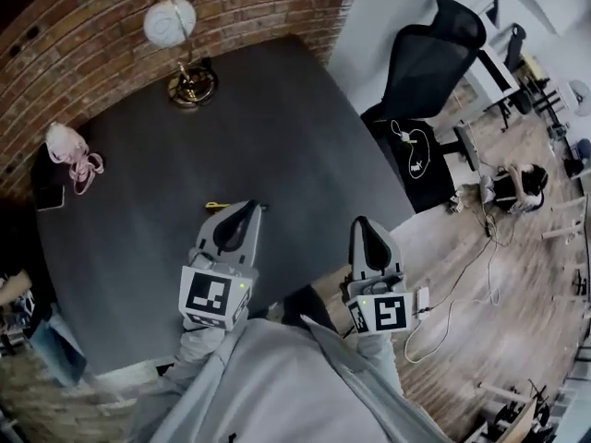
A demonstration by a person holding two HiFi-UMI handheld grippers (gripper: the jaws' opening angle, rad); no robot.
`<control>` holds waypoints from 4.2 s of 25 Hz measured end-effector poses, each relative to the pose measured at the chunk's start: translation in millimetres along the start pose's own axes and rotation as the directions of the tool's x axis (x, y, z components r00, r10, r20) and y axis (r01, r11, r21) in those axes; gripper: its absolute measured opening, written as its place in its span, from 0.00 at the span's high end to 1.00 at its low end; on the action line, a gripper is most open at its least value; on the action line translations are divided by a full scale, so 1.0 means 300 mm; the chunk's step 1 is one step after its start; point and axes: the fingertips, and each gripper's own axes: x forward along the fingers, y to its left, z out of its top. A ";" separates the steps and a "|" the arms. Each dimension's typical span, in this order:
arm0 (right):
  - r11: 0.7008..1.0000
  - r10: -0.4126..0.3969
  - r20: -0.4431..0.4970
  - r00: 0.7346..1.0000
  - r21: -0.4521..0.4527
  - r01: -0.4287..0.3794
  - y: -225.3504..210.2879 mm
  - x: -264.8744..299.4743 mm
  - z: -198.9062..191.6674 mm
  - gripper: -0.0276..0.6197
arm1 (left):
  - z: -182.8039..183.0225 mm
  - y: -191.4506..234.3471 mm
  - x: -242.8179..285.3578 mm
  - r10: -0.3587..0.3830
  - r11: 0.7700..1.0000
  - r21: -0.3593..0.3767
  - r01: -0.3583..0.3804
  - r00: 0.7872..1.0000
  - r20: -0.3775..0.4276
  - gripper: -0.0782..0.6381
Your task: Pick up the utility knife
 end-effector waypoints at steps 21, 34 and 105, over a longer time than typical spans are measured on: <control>0.716 0.693 0.075 0.717 0.046 -0.697 0.177 0.528 0.000 0.93 | -0.016 0.225 -0.136 0.676 0.732 -0.065 -0.679 0.734 -0.064 0.86; 0.707 0.704 0.055 0.708 0.033 -0.706 0.237 0.575 -0.002 0.93 | -0.062 0.300 -0.153 0.675 0.728 -0.082 -0.681 0.732 -0.094 0.86; 0.839 0.541 -0.184 0.821 0.175 -0.514 0.083 0.571 -0.315 0.93 | -0.915 0.191 0.187 -0.243 0.775 0.111 0.622 0.456 -0.856 0.61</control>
